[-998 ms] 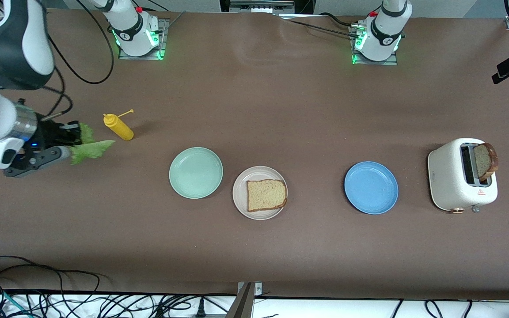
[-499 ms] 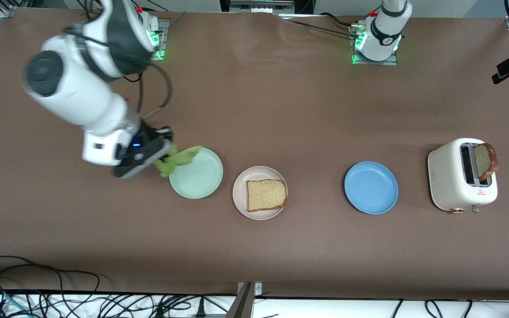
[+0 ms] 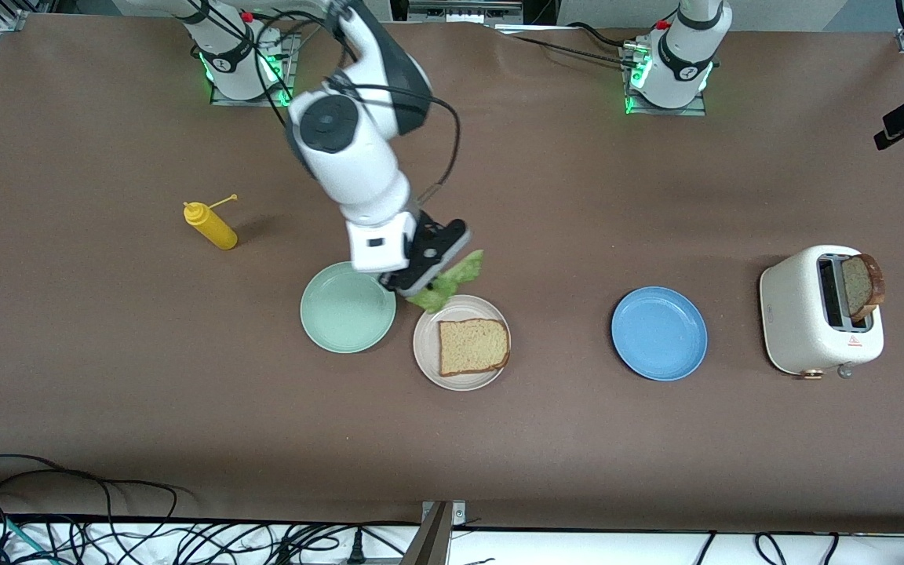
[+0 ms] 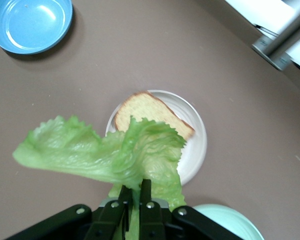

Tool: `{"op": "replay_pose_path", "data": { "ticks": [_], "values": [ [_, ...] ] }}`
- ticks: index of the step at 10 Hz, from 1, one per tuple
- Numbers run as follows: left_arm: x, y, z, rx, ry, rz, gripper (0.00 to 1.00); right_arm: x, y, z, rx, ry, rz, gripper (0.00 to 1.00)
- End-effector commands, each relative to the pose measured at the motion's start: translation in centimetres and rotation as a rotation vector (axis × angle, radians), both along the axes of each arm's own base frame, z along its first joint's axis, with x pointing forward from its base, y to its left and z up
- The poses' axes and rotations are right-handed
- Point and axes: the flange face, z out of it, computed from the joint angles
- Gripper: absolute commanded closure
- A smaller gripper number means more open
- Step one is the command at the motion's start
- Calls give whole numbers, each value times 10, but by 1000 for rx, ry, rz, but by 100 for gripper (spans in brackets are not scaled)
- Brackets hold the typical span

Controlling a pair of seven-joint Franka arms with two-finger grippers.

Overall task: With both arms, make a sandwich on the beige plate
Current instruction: 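Lift the lettuce with the right gripper and carry it over the toast, then lower the lettuce onto the toast and open the right gripper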

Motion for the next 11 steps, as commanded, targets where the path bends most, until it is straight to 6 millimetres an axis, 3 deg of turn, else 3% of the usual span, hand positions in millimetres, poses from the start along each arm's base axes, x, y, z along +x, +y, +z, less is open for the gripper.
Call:
{"op": "replay_pose_path", "data": {
  "ticks": [1,3,6,11],
  "values": [
    [2,2,6,-3,-6,-5,0,3,34,-62,27,-112,101,100],
    [2,2,6,-4,-6,-5,0,3,42,-102,15,-167,164,100],
    [2,2,6,-4,-6,-5,0,2,40,-134,-35,-167,247,100],
    [2,2,6,-4,-6,-5,0,14,30,-160,-61,-256,323,100]
  ]
}}
